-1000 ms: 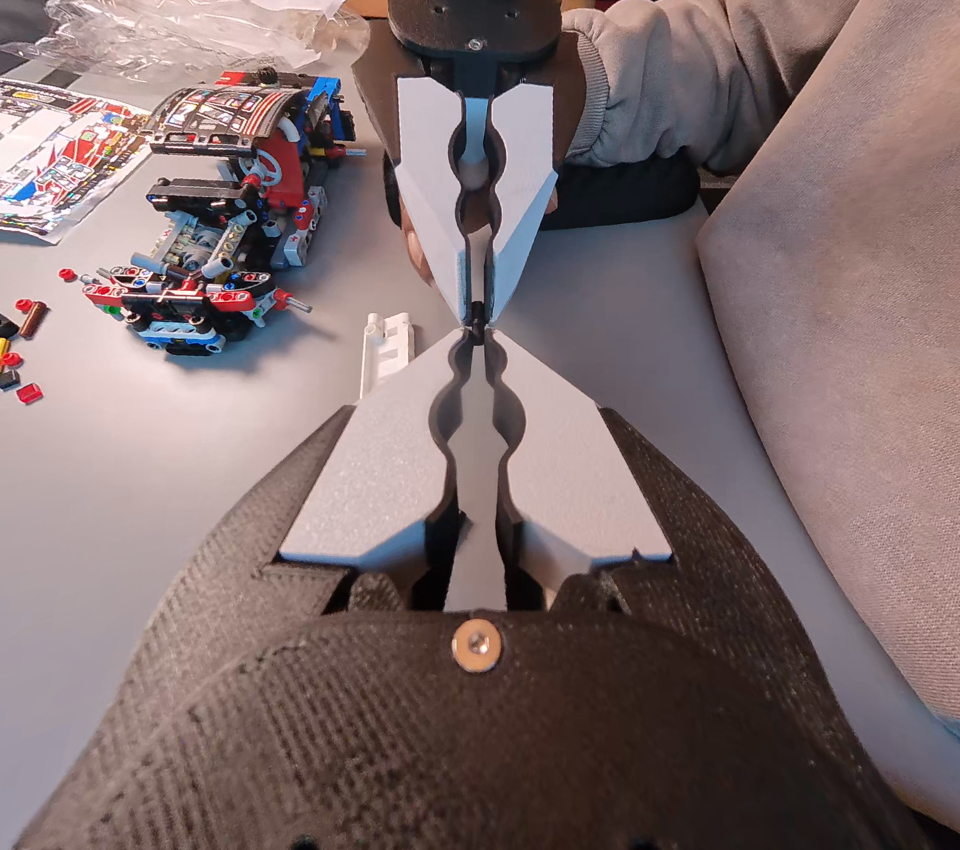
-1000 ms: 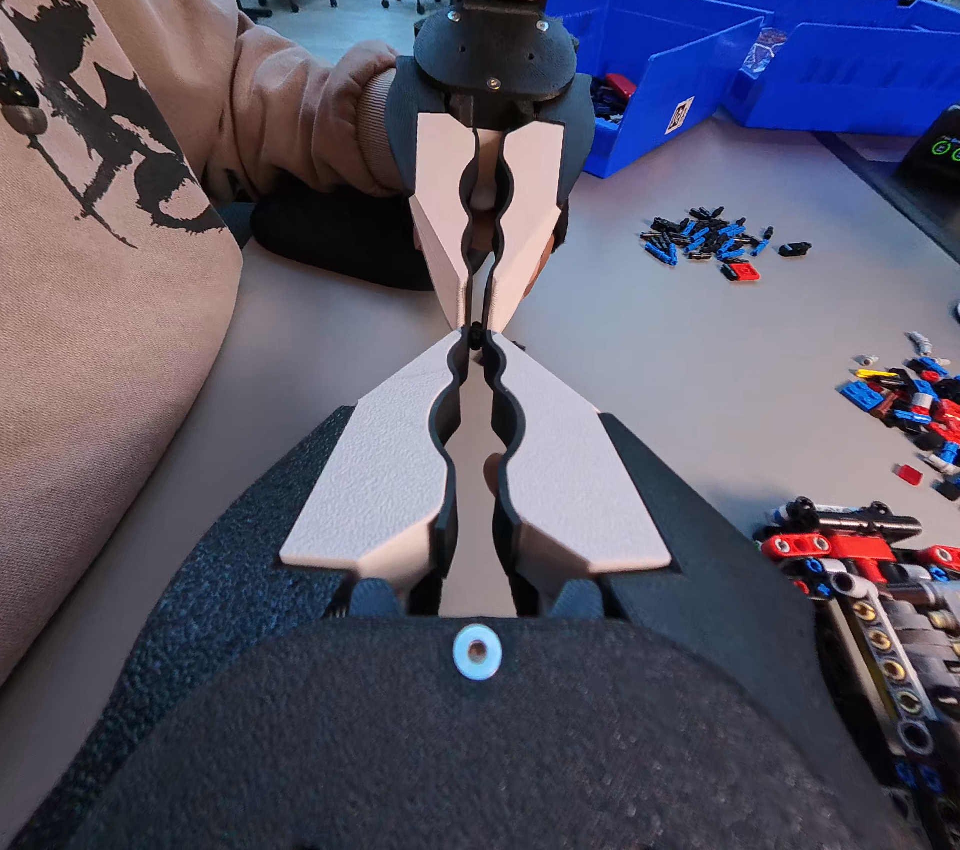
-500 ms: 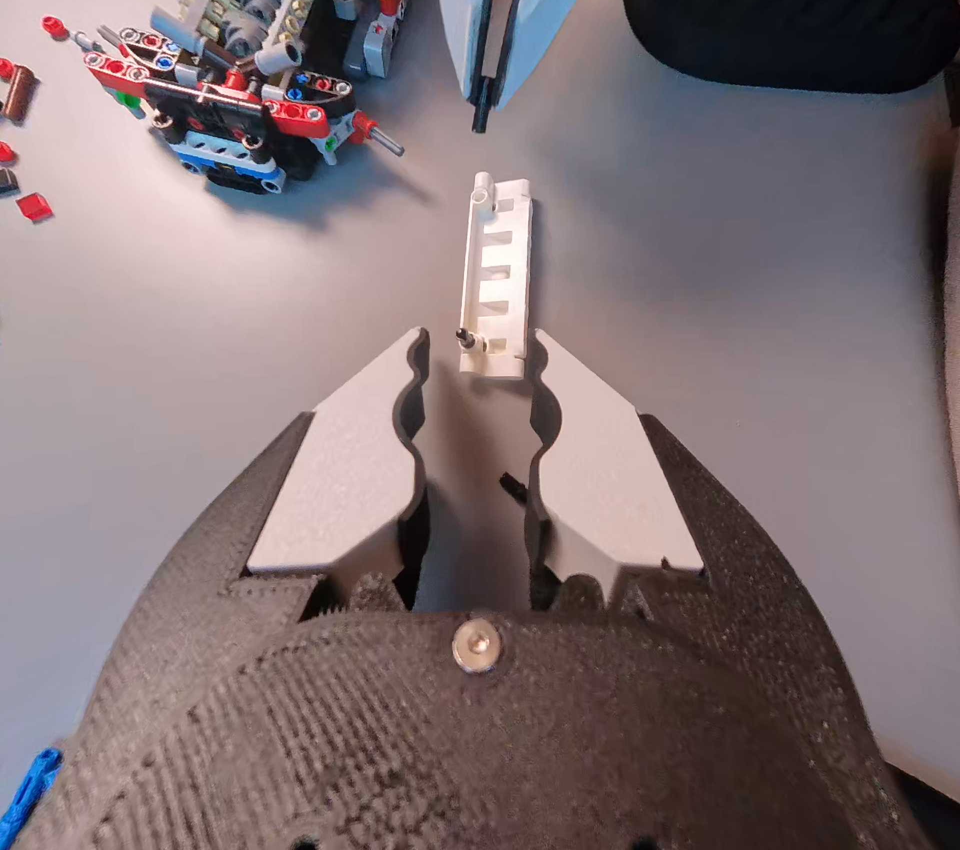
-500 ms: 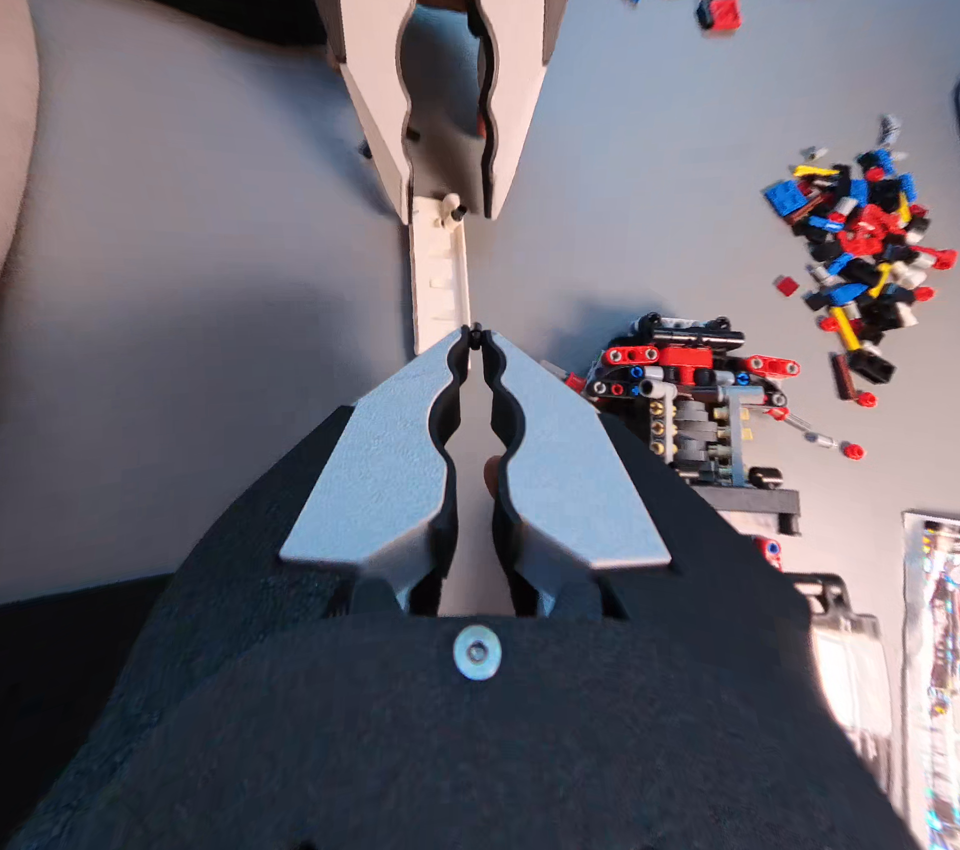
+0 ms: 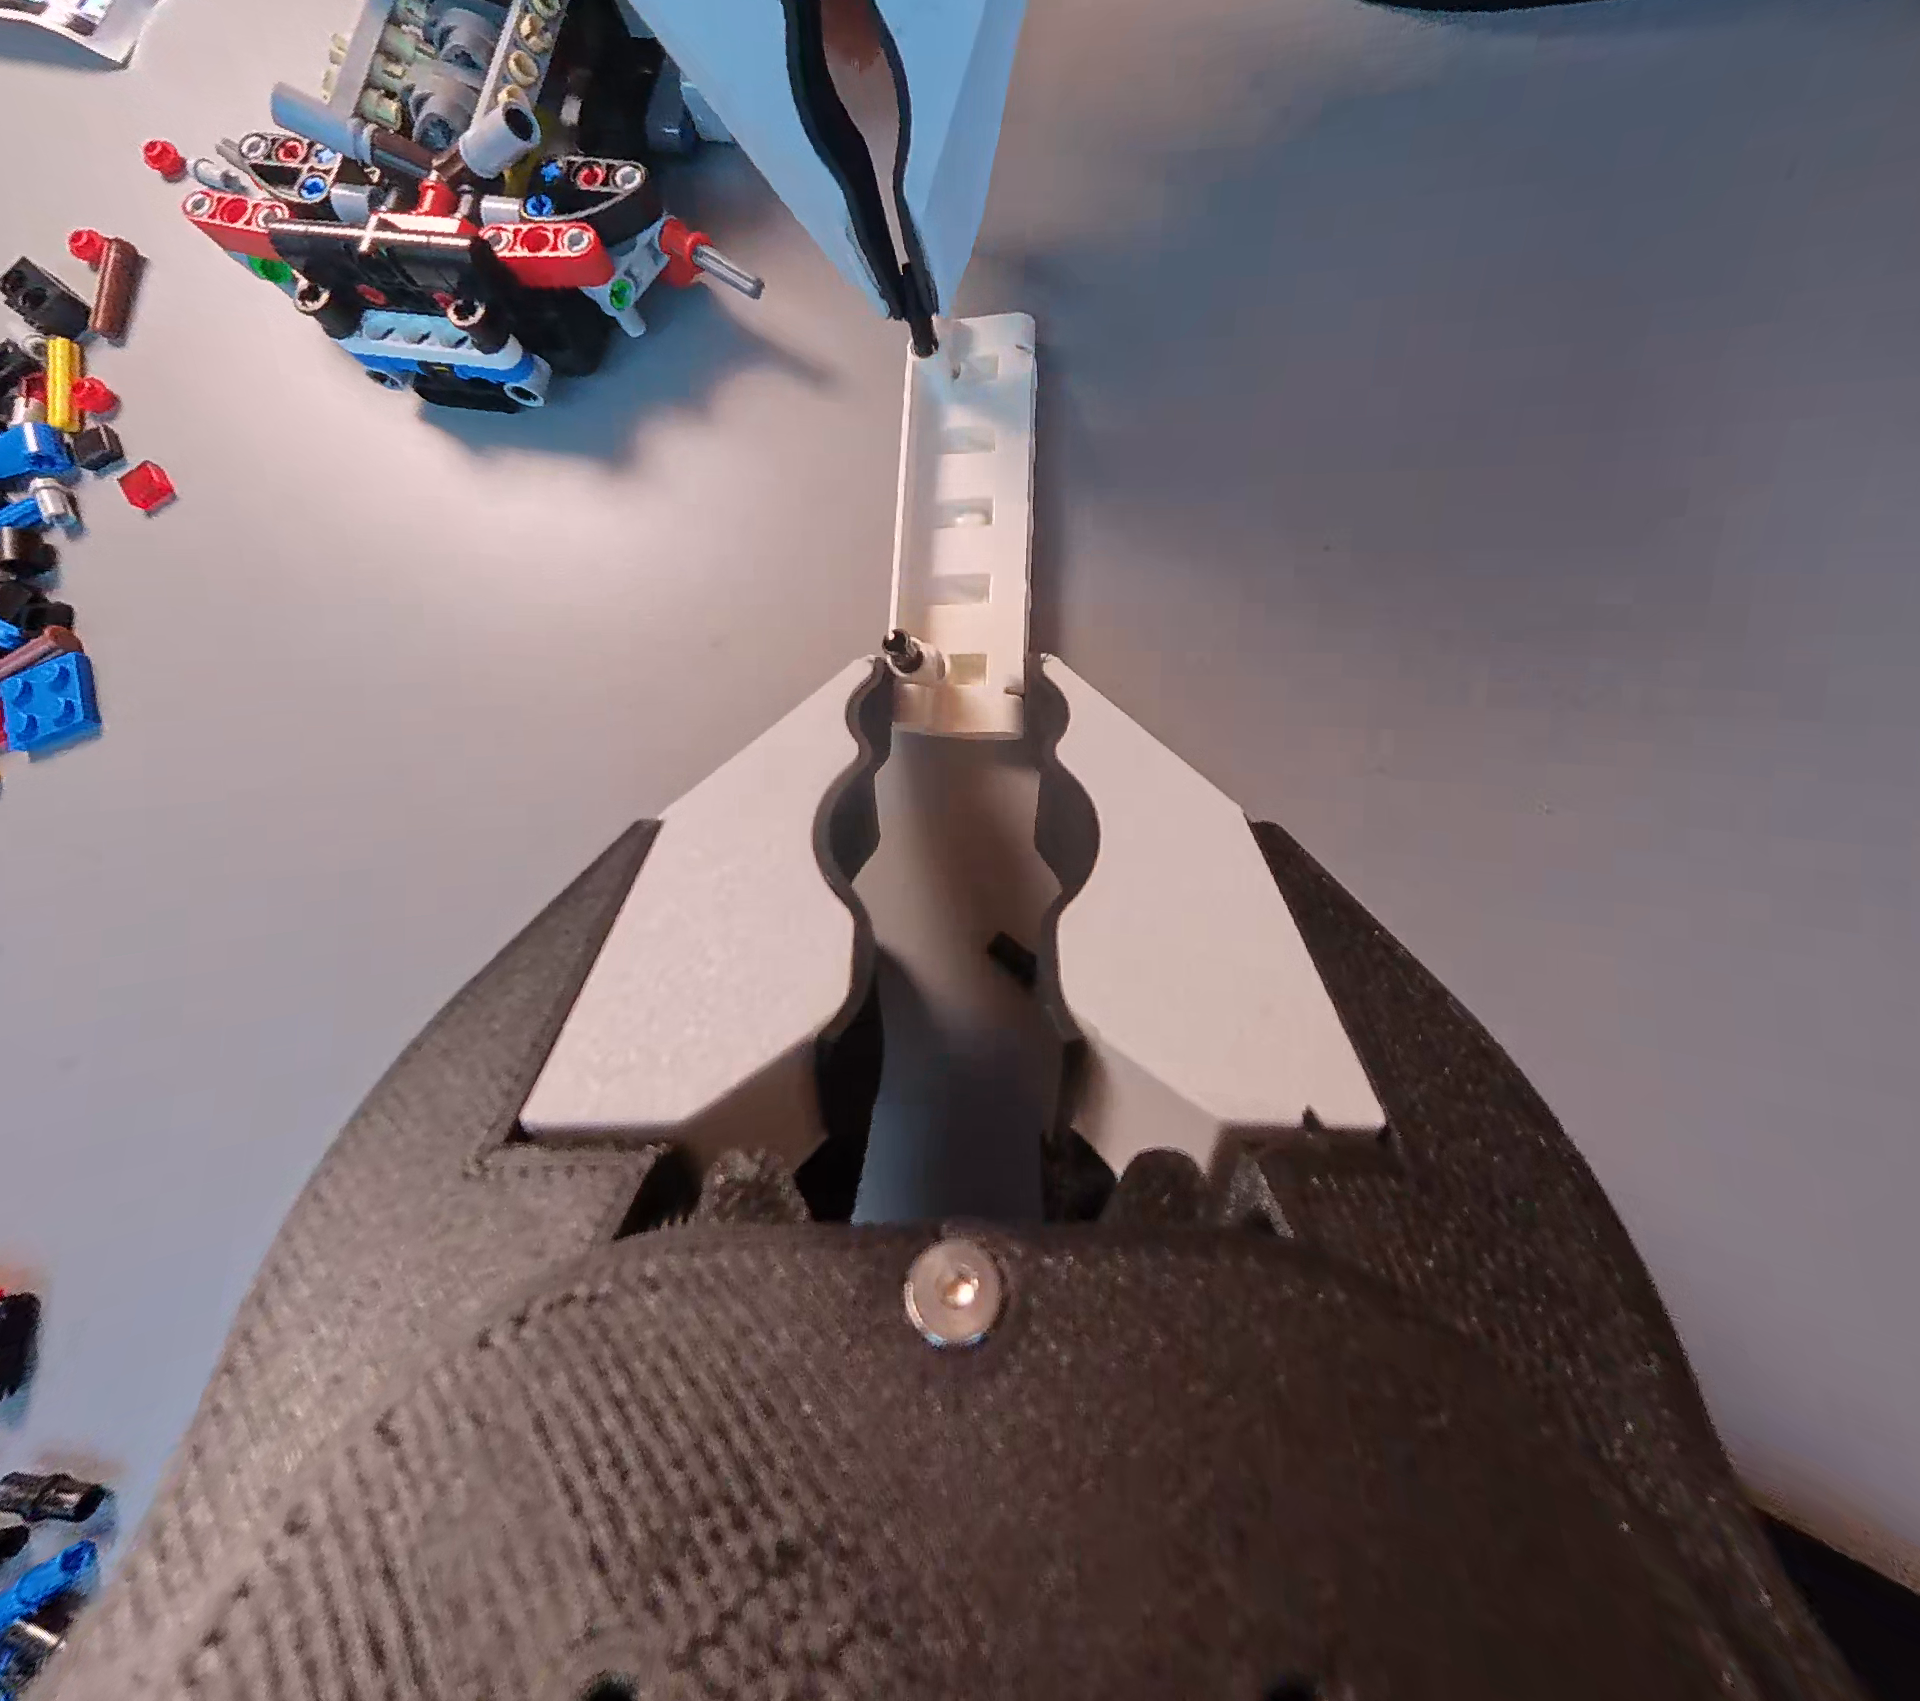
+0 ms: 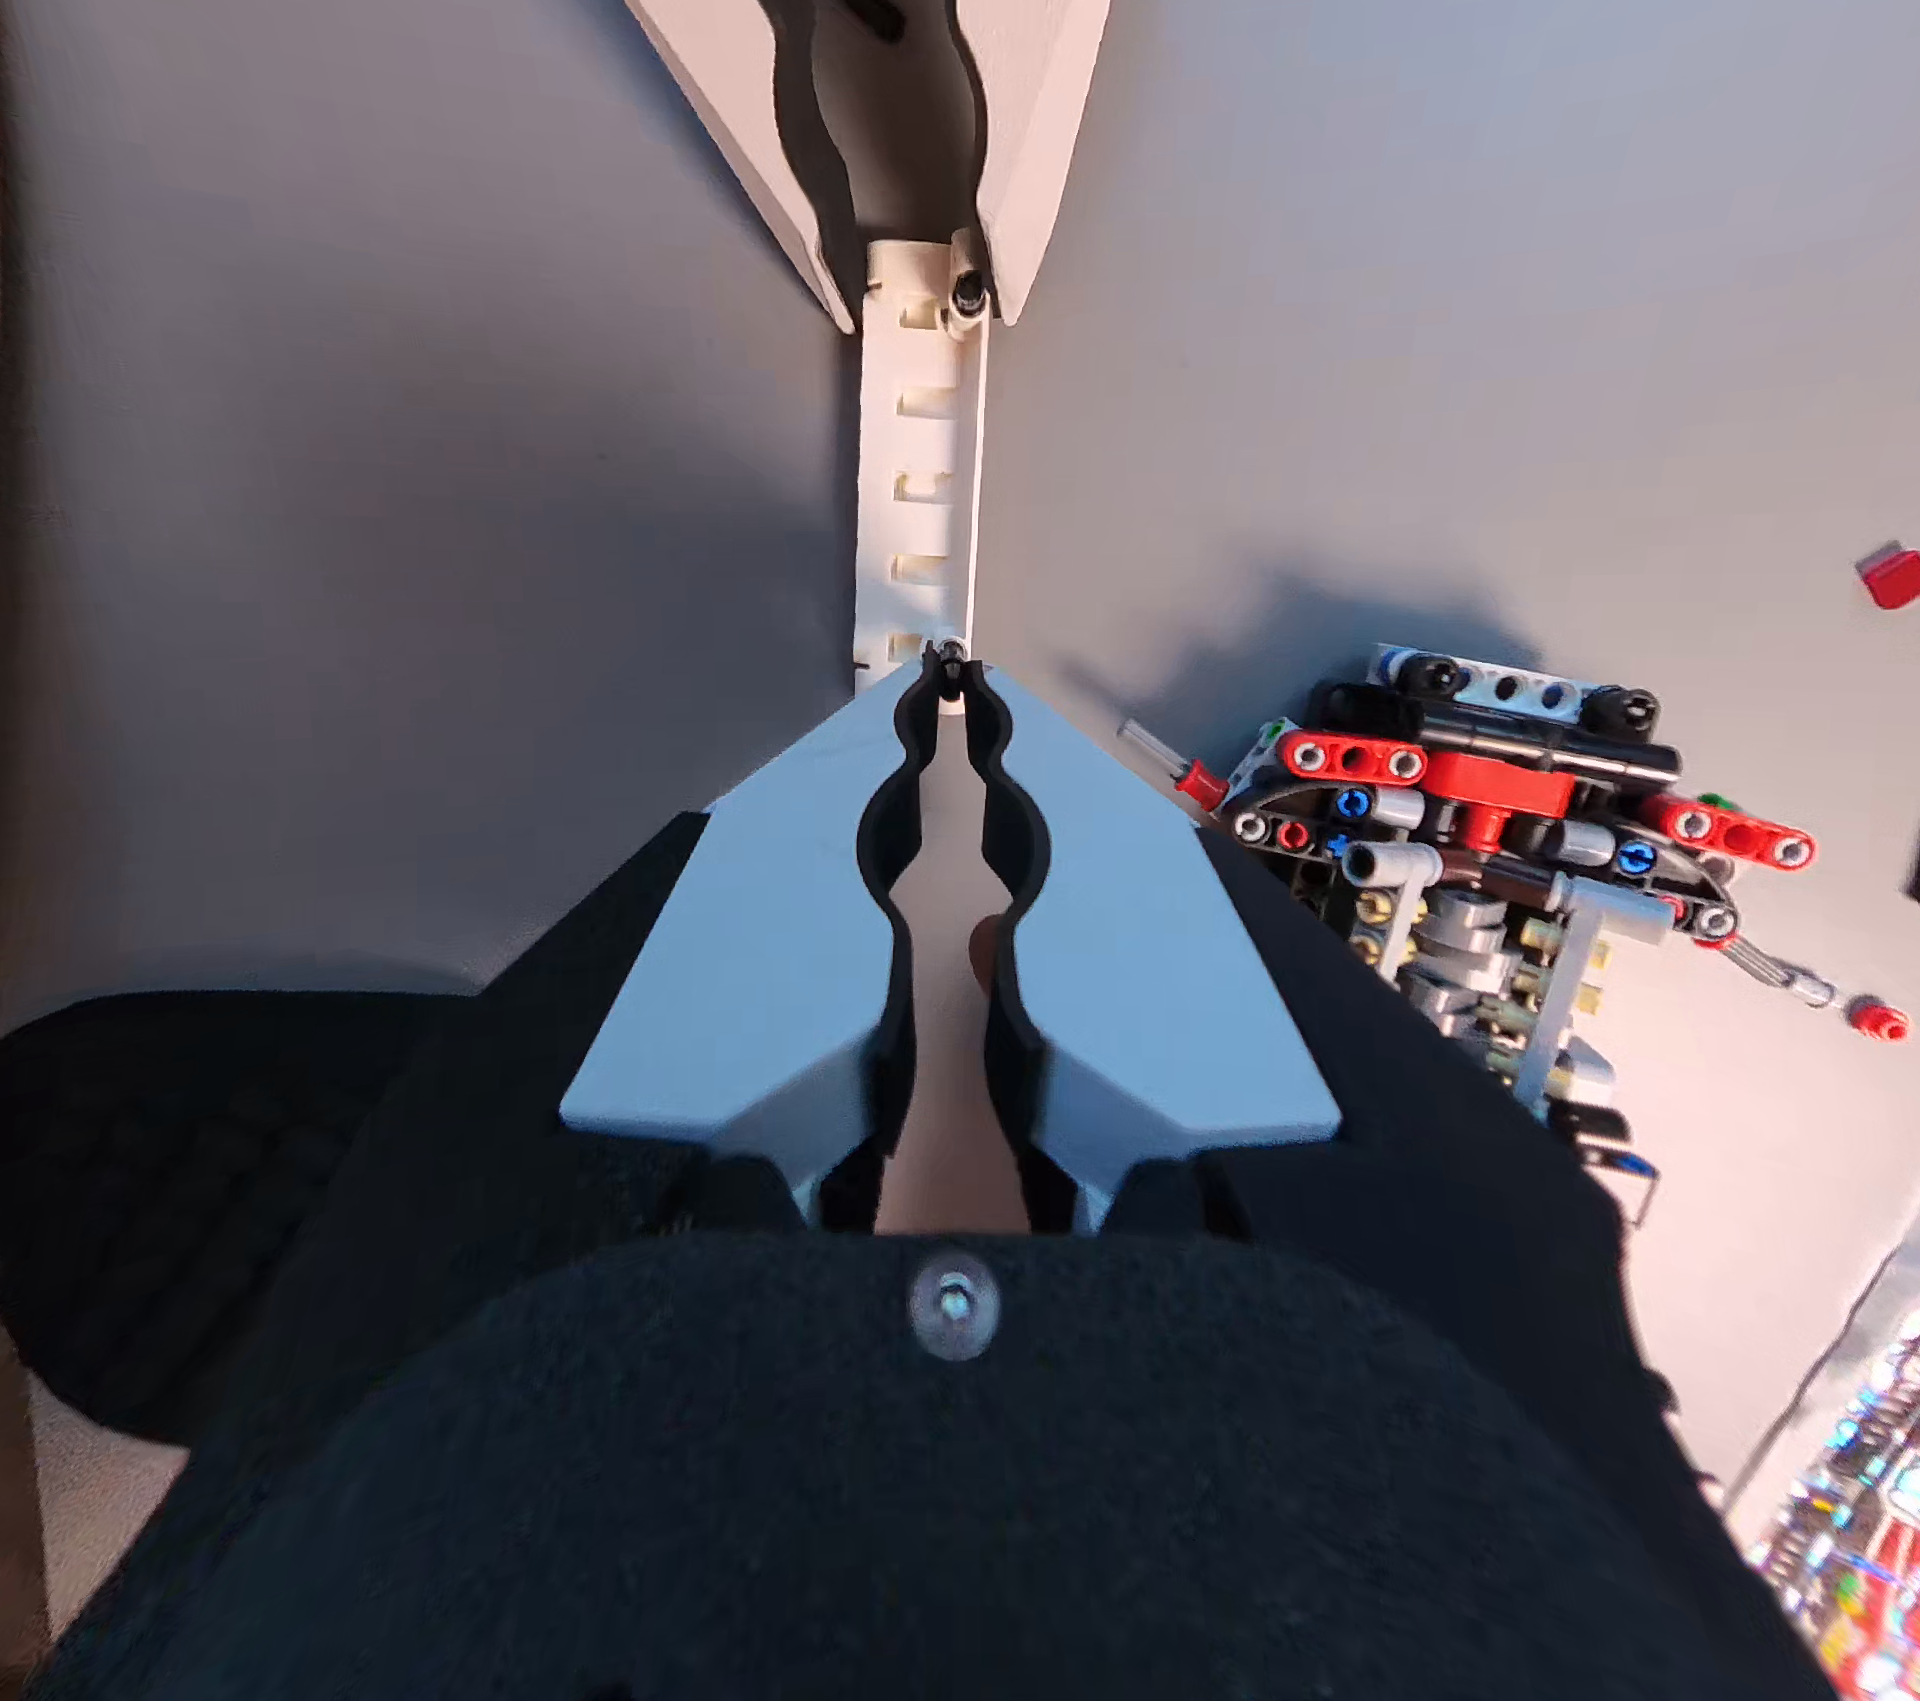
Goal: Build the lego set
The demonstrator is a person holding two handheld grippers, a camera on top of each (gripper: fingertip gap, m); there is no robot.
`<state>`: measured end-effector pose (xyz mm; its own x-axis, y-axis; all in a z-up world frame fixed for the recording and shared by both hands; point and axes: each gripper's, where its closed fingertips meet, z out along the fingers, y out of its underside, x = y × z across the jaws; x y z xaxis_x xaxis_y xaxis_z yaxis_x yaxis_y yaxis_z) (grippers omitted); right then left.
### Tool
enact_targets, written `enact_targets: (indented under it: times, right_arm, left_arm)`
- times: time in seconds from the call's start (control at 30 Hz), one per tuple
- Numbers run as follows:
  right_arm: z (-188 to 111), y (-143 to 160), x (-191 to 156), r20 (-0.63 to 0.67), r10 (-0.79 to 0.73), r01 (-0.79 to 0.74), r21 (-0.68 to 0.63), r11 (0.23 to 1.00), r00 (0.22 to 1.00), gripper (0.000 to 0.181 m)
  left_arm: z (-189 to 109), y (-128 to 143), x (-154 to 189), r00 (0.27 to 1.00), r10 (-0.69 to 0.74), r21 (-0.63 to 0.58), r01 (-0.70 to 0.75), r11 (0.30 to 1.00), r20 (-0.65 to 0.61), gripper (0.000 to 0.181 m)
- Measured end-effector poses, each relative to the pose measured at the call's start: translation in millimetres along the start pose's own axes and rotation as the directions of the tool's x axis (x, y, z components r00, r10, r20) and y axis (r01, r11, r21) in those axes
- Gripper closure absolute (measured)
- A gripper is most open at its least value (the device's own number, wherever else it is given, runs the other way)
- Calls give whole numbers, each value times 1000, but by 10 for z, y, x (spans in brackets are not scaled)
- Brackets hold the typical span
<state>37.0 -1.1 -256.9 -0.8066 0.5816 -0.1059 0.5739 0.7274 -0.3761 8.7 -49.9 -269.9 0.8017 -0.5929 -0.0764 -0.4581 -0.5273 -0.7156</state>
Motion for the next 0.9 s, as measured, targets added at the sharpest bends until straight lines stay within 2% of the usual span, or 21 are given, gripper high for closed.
enact_targets:
  times: [0.23,0.5,0.67,0.77,0.8,0.9]
  right_arm:
    - [8,3,-2,33,-10,19,-258,966,999,179]
    - [81,37,-27,48,-6,24,-376,926,999,179]
    - [105,28,-25,39,70,-54,-320,946,997,178]
    - [70,9,-42,21,51,-44,-237,970,998,176]
    - [44,-19,-61,28,62,-55,-187,981,998,162]
    - [-103,-62,-4,12,108,-108,-58,992,994,158]
  left_arm:
    - [5,-6,6,1000,16,17,-17,1000,25,158]
    - [10,-12,42,999,31,23,-32,999,32,157]
    - [2,-8,59,999,26,30,-27,999,27,157]
    - [-4,-7,50,998,43,26,-44,999,45,157]
    - [-7,-8,49,997,51,25,-52,998,50,158]
    - [-7,-8,51,998,48,24,-50,998,47,158]
